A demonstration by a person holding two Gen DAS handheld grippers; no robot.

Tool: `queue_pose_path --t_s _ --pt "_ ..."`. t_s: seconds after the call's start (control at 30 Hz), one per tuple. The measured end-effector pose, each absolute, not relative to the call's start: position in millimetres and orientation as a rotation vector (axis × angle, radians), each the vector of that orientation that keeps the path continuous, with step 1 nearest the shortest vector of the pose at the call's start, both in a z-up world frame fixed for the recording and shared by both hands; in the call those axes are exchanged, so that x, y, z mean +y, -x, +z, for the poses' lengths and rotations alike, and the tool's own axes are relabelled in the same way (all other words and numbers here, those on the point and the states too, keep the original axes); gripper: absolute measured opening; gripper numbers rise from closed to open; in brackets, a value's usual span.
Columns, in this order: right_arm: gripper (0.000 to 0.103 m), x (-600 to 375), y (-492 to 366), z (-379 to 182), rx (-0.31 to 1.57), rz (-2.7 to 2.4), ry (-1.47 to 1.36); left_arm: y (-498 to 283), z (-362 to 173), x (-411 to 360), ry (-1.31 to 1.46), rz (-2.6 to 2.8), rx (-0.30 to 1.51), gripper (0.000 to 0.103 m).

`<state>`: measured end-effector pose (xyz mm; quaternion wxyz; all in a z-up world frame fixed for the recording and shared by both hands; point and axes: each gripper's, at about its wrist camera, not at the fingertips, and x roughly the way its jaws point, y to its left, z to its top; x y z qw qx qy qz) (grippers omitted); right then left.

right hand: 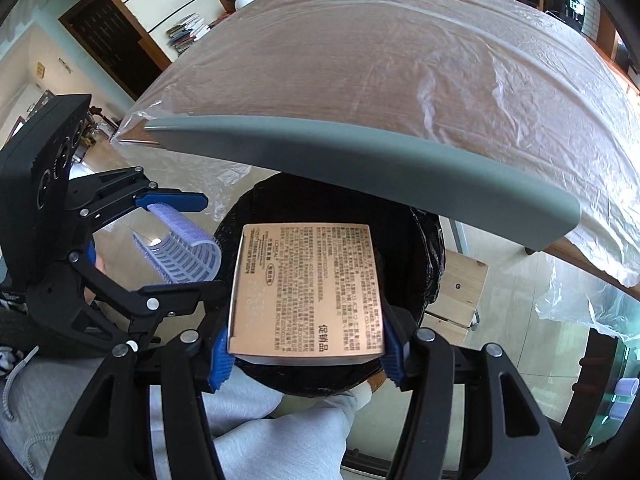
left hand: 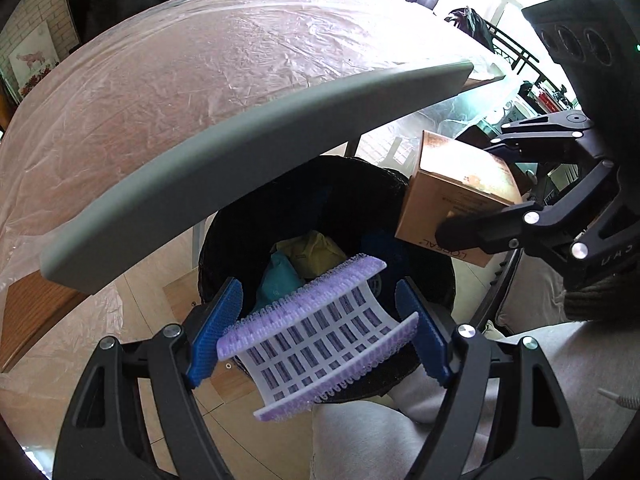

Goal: Collect trash
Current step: 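Carry the lavender rack and cardboard box with both tools over the black bin, then open both tools to drop the rack and box into the bin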

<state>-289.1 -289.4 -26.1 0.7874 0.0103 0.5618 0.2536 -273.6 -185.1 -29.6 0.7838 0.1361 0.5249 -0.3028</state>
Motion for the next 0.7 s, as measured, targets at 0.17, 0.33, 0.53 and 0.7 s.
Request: queue_pose_path --t_s 0.17,0.33,0.53,0.7 --pt "0.058 -287 287 -32 1.221 0.537 -0.028 273 -33 -187 -0.295 -0.664 1.135 0.081" --pt "0.076 -290 284 -34 1.230 0.535 -0.057 276 -30 -186 -0.330 -0.666 1.116 0.088" --pt "0.076 -295 283 -28 1.222 0.530 -0.052 276 -22 -188 -0.312 -0.681 1.119 0.090" --pt "0.077 -310 285 4 1.162 0.560 -0.085 277 11 -174 -0.253 -0.682 1.066 0.090"
